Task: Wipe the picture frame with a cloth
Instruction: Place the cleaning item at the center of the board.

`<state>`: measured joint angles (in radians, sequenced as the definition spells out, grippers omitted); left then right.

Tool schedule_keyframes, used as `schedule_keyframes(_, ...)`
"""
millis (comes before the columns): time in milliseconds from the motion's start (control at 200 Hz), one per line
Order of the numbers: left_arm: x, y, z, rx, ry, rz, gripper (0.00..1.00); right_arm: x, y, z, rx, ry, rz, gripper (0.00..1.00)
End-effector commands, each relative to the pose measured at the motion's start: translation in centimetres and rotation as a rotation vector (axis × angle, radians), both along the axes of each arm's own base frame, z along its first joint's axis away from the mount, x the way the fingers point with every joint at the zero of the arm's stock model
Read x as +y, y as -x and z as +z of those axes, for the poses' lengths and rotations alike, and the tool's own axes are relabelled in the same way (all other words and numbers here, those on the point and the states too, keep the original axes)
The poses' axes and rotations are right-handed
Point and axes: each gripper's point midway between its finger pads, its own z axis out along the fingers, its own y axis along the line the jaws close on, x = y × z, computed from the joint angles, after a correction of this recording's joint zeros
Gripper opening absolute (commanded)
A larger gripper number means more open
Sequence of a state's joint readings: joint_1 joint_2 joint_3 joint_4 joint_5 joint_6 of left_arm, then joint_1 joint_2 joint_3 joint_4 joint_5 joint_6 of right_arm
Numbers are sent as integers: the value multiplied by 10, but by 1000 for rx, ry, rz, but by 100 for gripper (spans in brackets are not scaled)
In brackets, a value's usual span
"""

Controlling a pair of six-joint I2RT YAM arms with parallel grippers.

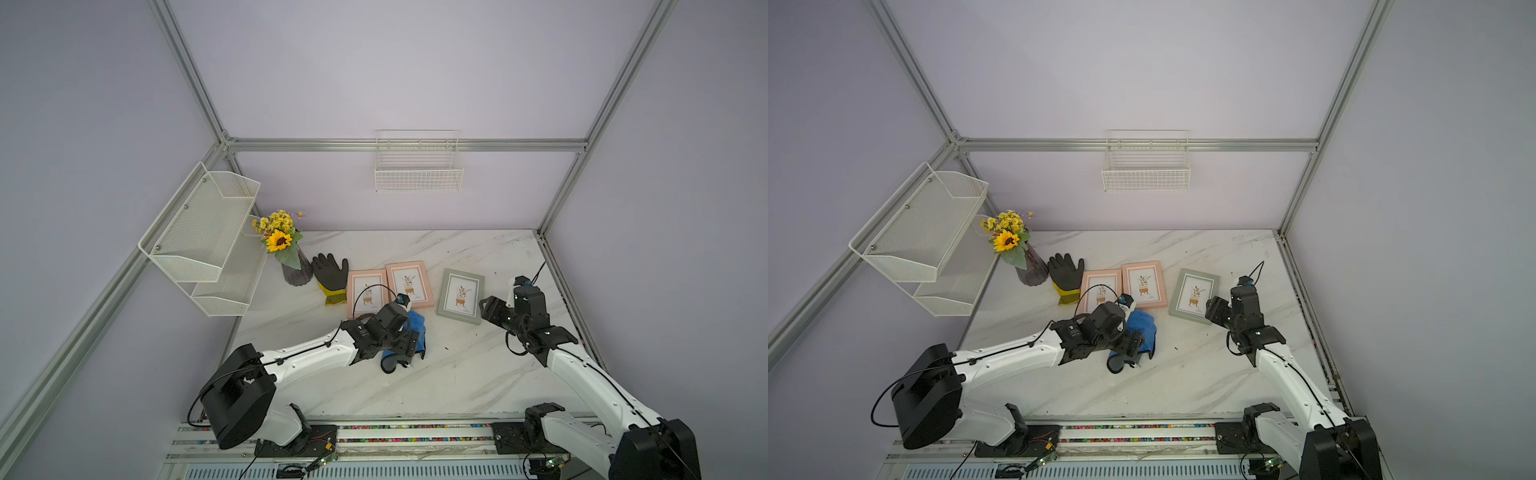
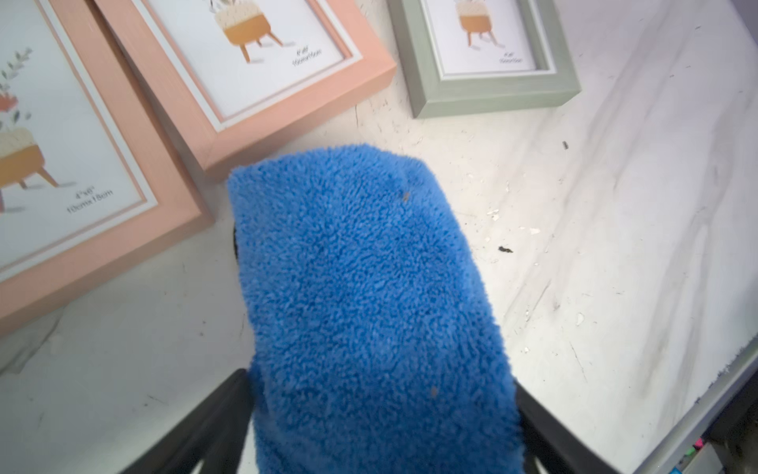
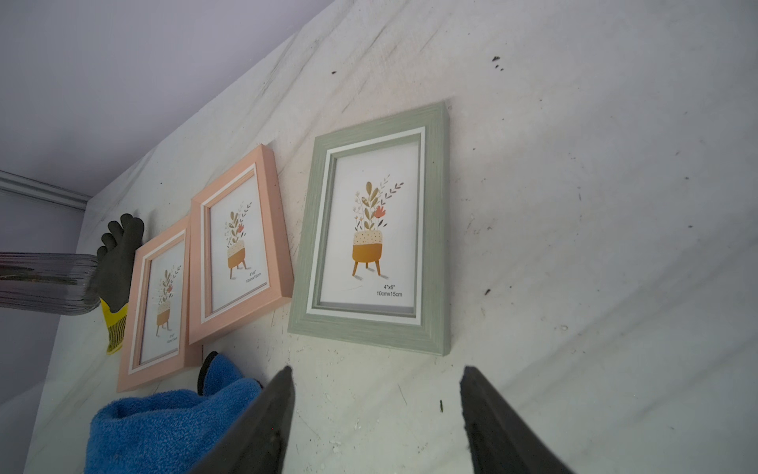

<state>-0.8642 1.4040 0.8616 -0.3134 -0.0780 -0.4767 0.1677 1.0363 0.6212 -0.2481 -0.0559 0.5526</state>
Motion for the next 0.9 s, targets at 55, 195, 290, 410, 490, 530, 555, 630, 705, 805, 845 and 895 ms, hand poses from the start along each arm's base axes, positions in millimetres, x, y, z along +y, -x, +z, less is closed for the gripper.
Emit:
schedule_keyframes(55,-16,-1,21,-31,137,-58,91,-6,-10,21,-47,19,-30,67)
schedule_keyframes(195,-30,7,-20,106,65,-127,86,-5,-13,26,-55,15,-23,66)
schedule_keyframes(290,-53,17,-39,206,76,-193,77,-4,-13,23,-51,12,-21,67)
schedule_keyframes(410,-86,37,-41,201,62,-300,74,-5,-12,17,-30,19,-26,67)
schedule_keyframes(490,-93,43,-43,206,78,-323,75,-5,-12,15,-26,20,-23,66)
schedule_keyframes(530,-92,45,-44,208,75,-333,84,-5,-12,14,-26,21,-24,67)
schedule_keyframes(555,-91,45,-44,205,73,-336,88,-5,-12,13,-27,19,-22,66)
schedule_keyframes(630,-86,46,-41,186,72,-334,96,-3,-12,11,-25,14,-17,67)
schedule_keyframes(705,-85,48,-32,165,98,-346,100,-2,-13,8,-19,13,-13,67)
schedule_keyframes(805,-84,49,-26,155,120,-343,100,-2,-13,3,-6,13,-12,67)
schedule_keyframes(845,-83,49,-24,154,129,-340,100,-2,-13,2,-5,12,-12,67)
schedule_keyframes(895,-84,49,-20,154,149,-341,100,-1,-13,2,-8,10,-9,67)
